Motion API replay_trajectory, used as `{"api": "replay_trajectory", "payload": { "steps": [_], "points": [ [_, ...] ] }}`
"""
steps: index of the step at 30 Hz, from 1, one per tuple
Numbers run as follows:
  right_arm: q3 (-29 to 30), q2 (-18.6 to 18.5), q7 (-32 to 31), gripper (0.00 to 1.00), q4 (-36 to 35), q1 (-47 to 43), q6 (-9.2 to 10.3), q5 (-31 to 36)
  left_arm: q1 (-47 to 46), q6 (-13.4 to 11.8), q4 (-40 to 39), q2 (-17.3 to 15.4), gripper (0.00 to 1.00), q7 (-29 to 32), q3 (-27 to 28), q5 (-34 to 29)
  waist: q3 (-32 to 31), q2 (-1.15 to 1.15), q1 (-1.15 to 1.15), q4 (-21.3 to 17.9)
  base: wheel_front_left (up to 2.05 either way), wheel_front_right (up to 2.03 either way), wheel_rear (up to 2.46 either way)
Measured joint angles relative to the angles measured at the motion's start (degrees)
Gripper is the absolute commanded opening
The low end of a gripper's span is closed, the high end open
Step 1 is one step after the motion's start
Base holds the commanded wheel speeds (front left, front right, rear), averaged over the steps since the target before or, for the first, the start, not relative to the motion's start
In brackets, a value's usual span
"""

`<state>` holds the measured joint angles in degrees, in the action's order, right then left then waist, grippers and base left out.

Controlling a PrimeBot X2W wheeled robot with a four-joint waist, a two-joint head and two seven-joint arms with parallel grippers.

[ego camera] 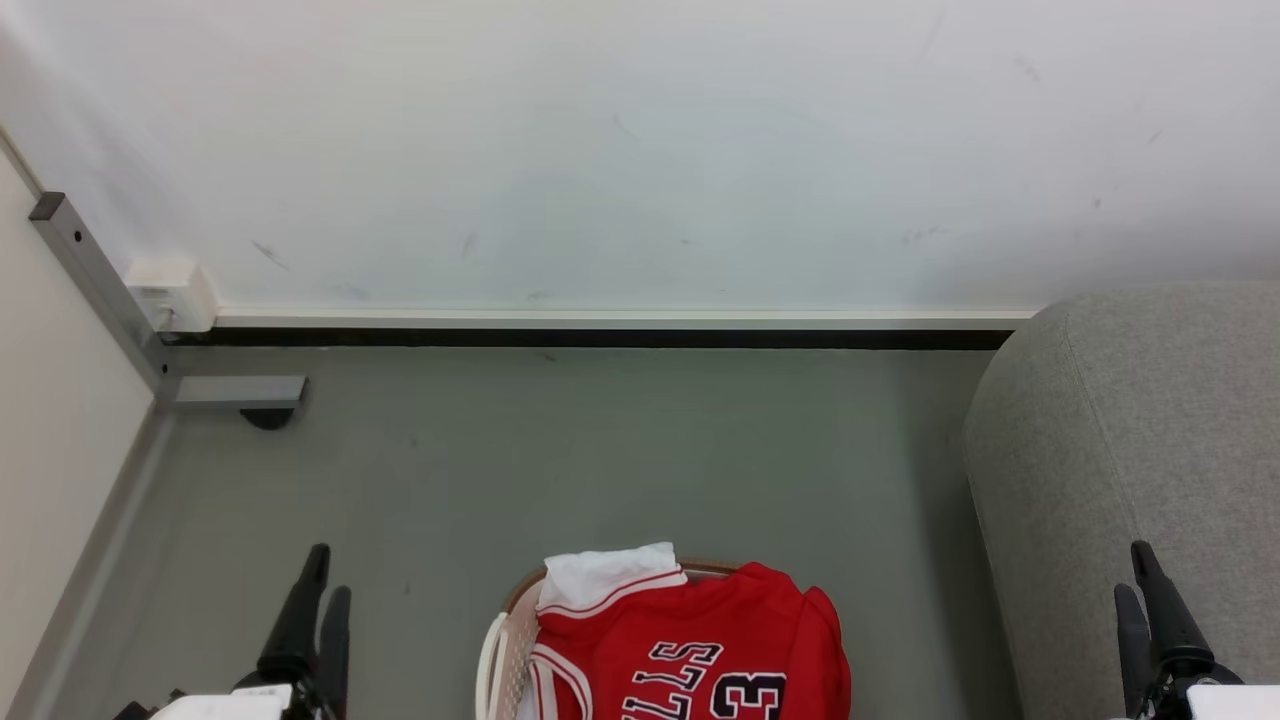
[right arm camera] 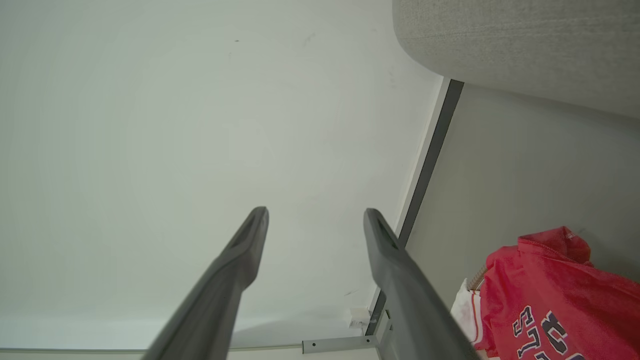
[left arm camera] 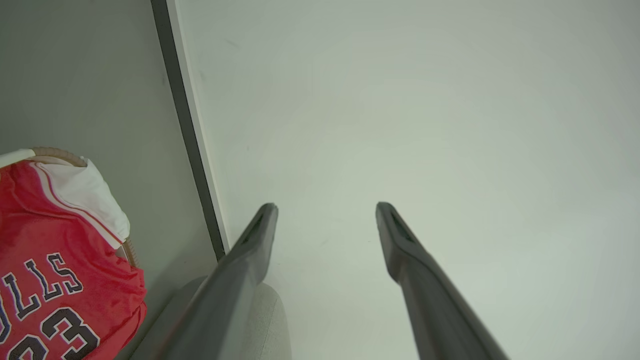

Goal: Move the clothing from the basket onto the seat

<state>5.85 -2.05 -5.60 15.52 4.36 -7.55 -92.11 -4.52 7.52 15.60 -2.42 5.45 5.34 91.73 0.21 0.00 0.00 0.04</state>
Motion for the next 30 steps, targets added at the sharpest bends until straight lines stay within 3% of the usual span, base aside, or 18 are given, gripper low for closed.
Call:
{"api": "replay_trajectory", "payload": {
  "steps": [7,22,30],
  "points": [
    [-0.44,-0.21,1.7,1.0,-0.45,-0.01,0.0,6.8,0.0,-0.09,0.16,0.02,1.0,-1.6,-0.93,-2.68,0.09,0.0,0.0,0.11,0.0,0.0,0.0],
    [-3.2,-1.67,5.69,1.0,-4.41,-1.04,0.0,32.38,0.09,-4.99,-1.6,0.0,1.0,-5.65,-4.15,-25.96,0.23,0.0,0.0,0.5,0.0,0.0,0.0],
    [-4.26,-2.0,7.36,1.0,-4.31,-1.13,0.0,42.77,0.15,-6.94,-2.13,-0.16,1.0,-7.28,-5.9,-35.48,0.13,0.0,0.0,0.67,0.0,0.0,0.0]
  ]
}}
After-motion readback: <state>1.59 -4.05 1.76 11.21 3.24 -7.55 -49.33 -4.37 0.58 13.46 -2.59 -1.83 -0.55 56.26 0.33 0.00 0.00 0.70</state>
